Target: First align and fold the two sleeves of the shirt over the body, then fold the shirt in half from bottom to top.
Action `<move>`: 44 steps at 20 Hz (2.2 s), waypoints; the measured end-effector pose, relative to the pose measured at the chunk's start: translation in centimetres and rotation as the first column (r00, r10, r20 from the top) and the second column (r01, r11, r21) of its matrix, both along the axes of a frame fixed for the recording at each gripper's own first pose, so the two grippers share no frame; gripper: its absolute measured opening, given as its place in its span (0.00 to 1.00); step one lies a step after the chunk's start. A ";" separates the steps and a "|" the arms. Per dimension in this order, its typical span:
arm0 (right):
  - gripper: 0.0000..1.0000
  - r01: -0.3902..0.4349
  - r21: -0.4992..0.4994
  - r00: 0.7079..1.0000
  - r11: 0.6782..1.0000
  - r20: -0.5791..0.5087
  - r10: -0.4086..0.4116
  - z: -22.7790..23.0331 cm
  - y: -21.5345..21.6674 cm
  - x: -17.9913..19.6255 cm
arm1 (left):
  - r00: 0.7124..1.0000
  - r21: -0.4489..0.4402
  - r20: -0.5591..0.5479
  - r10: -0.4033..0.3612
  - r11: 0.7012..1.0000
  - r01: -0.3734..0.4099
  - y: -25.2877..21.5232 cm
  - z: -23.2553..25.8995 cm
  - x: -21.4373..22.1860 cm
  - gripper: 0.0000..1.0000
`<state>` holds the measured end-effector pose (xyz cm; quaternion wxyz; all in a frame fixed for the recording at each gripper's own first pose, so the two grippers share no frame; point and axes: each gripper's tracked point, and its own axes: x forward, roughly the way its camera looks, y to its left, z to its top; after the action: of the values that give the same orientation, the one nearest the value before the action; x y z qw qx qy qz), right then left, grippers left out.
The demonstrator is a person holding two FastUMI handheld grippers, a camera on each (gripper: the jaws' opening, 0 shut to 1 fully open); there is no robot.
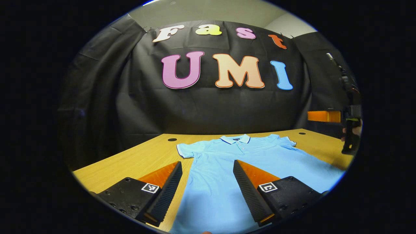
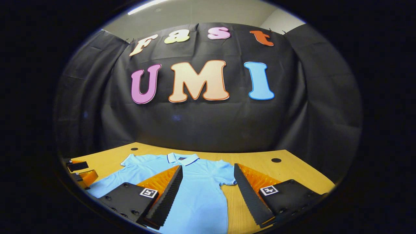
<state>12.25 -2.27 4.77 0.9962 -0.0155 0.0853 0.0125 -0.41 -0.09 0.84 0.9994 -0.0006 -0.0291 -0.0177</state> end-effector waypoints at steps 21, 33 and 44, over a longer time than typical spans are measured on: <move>0.94 0.216 0.001 0.876 0.976 -0.442 -0.193 -16.3 -11.4 16.6 | 0.999 0.013 -0.008 -0.049 0.999 0.049 -0.8 0.1 0.2 0.95; 0.58 0.168 -0.013 0.873 0.986 -0.462 -0.155 -18.0 -10.2 16.7 | 0.999 0.013 -0.007 -0.048 0.999 0.048 -0.9 0.0 0.2 0.95; 0.10 0.194 0.073 0.859 0.978 -0.495 -0.133 -17.3 -9.3 16.4 | 0.999 0.012 -0.005 -0.045 0.999 0.045 -0.9 -0.1 0.3 0.95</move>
<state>28.61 -11.54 -12.51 0.9390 0.0552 0.3333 -0.0636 -0.08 -0.98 0.77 0.9988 0.0049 -0.0265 -0.0406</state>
